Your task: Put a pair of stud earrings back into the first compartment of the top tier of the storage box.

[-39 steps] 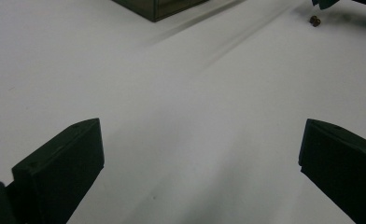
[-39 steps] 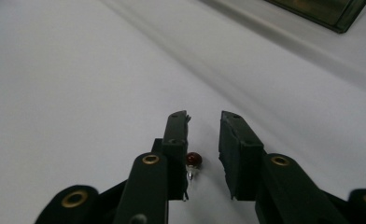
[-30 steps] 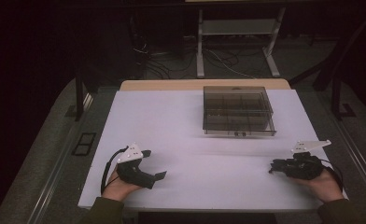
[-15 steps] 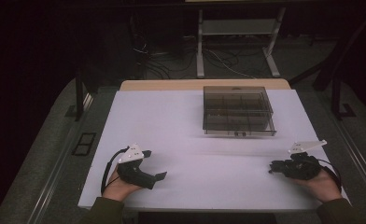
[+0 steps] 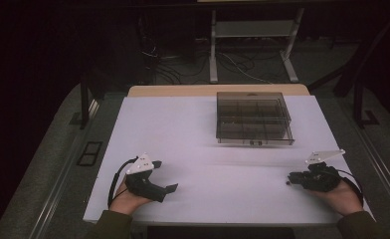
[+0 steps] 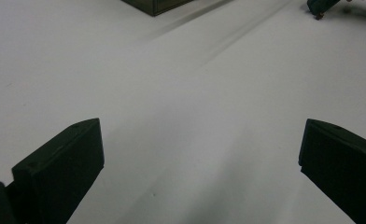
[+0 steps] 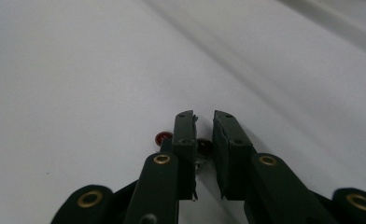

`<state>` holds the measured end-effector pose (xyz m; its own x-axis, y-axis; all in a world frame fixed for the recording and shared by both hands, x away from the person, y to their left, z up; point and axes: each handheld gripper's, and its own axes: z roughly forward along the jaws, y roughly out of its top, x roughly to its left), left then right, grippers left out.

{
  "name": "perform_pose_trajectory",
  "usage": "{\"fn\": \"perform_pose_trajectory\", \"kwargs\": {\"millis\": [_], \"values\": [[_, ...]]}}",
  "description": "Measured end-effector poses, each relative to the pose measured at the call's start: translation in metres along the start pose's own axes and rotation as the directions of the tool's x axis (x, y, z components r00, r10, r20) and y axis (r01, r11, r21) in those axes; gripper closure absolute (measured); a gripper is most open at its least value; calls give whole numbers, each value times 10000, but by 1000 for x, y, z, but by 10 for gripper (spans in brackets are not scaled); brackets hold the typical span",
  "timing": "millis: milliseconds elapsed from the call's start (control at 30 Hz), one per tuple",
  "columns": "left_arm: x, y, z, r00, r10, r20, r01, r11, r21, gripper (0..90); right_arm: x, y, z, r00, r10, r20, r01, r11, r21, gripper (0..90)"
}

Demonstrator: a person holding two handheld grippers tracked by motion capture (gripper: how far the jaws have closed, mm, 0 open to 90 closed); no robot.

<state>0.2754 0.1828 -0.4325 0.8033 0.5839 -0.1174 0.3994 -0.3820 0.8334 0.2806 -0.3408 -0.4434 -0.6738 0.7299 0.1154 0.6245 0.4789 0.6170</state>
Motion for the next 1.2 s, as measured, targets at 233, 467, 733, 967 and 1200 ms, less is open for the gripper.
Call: {"fn": "perform_pose_trajectory", "kwargs": {"millis": [233, 467, 733, 967, 1200], "values": [[0, 0, 0, 10000, 24, 13, -24, 10000, 26, 0, -1, 0, -2, 9999, -5, -114, 4, 9999, -140, 786], [0, 0, 1, 10000, 30, -3, -30, 10000, 39, 0, -4, 2, -9, 9998, 184, -101, -188, 9989, -426, 786], [0, 0, 2, 10000, 86, -46, -86, 9999, 99, 0, -3, 10, -18, 9996, -40, -262, 18, 9966, -821, 786], [-1, 1, 2, 9999, 123, -42, -122, 9999, 106, 0, -3, 18, -24, 9983, 13, -574, -89, 9912, -1322, 786], [-1, 1, 3, 9999, 115, 32, -115, 9999, 74, 0, -2, 34, -33, 9963, -134, -848, -28, 9821, -1882, 785]]}}
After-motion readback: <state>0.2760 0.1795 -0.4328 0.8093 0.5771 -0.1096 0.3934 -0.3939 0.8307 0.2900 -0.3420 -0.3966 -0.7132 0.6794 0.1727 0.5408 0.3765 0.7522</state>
